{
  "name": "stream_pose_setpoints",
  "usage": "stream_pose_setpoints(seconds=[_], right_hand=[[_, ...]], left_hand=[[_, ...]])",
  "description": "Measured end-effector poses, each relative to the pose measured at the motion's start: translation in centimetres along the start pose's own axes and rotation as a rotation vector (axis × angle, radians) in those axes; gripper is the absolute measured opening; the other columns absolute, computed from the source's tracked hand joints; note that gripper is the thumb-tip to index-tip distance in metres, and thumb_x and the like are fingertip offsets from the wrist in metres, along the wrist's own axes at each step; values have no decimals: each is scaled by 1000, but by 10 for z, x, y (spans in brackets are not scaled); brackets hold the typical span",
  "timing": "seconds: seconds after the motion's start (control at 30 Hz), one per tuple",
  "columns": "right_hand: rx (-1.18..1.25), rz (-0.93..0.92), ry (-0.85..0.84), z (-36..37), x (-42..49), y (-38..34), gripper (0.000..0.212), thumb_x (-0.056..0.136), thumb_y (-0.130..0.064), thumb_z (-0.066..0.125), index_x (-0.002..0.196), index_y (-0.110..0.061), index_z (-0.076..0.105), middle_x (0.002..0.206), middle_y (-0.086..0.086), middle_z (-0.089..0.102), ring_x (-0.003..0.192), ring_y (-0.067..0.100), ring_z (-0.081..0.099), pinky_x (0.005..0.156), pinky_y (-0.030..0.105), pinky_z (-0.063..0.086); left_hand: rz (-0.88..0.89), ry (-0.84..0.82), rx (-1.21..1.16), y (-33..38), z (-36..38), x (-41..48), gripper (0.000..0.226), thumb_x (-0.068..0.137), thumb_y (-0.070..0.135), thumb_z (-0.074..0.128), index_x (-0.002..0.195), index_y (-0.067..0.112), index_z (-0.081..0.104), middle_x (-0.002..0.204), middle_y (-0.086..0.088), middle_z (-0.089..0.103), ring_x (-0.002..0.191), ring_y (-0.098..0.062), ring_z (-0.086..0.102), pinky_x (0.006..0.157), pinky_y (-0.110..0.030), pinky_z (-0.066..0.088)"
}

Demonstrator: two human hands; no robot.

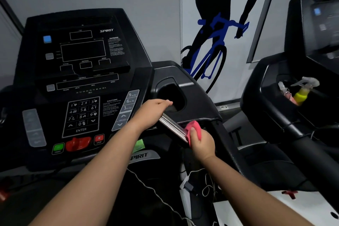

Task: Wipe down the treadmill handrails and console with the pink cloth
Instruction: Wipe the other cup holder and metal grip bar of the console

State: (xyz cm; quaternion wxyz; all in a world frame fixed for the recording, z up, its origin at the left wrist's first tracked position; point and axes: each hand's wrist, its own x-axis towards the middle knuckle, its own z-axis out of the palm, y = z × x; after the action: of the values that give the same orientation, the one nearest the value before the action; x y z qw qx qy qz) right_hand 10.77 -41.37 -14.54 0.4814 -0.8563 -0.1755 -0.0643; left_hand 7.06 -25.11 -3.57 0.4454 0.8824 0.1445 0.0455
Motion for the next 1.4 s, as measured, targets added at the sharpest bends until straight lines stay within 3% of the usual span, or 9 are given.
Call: stream_pose_setpoints(seconds=[0.13,0.33,0.57,0.7,0.8,0.9,1.17,1.3,1.4], right_hand=[[-62,195,-216,-2,16,-25,50,81,-50,23,86,-17,60,85,8,65,89,31,59,78,36,43],[-46,107,119,25,-21,-14,58,77,-54,16,78,-14,58,74,3,60,84,24,54,87,35,36],[173,291,5,9,-1,7,23,85,-35,37,76,-22,54,87,7,58,95,26,45,82,31,29],[211,500,-20,13,1,-13,30,87,-39,35,74,-18,52,101,16,60,109,32,46,96,40,30],[412,554,83,23,-24,-31,50,93,-44,34,116,-7,58,136,21,48,137,28,27,110,30,12],[500,605,157,29,-34,-36,57,99,-29,42,145,1,28,155,14,20,145,24,6,117,30,0],[569,936,124,17,3,-33,51,87,-30,50,134,-11,48,145,11,39,128,35,38,109,38,29],[632,907,98,12,11,-25,54,76,-40,38,107,-5,66,106,13,68,94,31,63,90,36,51],[756,916,200,9,4,-28,39,91,-35,42,80,-8,68,73,4,67,65,22,60,59,26,48]], left_hand=[[-25,19,3,-2,0,3,28,94,43,46,107,35,70,122,15,63,114,-9,57,102,-30,37],[-28,55,-11,-5,3,6,27,91,44,51,105,33,72,119,13,65,110,-9,59,95,-27,38],[-51,64,-2,4,3,1,30,93,43,51,112,30,69,119,6,65,114,-12,56,92,-26,36],[-68,72,24,5,4,2,27,91,43,54,107,30,71,114,5,67,111,-13,58,96,-30,40],[-75,73,62,2,4,4,25,88,42,58,102,29,73,113,9,68,108,-11,59,99,-32,42],[-63,46,58,-2,3,6,13,84,42,62,83,36,73,106,14,70,106,-6,60,102,-34,42],[-32,34,-5,-6,3,8,15,87,34,59,81,40,71,91,22,70,103,0,59,97,-25,40],[-39,43,4,-8,3,10,14,87,39,57,80,40,70,94,21,70,104,-1,58,97,-27,40],[-39,40,10,-8,3,10,16,88,40,55,83,38,69,99,20,70,105,-1,57,97,-27,39]])
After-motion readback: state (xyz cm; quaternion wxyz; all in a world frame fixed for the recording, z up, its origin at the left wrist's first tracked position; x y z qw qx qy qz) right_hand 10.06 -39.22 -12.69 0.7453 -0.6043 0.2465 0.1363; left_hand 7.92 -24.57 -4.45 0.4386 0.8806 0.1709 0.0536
